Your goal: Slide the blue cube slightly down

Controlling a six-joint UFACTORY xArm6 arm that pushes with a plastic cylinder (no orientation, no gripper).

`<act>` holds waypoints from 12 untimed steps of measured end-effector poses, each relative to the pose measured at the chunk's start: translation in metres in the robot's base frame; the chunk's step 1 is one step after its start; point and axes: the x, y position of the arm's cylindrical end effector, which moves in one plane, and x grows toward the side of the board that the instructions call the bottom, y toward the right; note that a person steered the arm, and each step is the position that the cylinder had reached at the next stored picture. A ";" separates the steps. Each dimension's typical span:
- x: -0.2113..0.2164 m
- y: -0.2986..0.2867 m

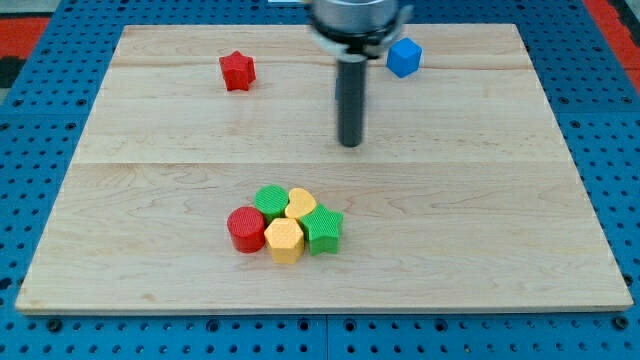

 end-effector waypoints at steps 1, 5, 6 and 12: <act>-0.031 0.058; -0.179 0.045; -0.169 0.016; -0.079 0.079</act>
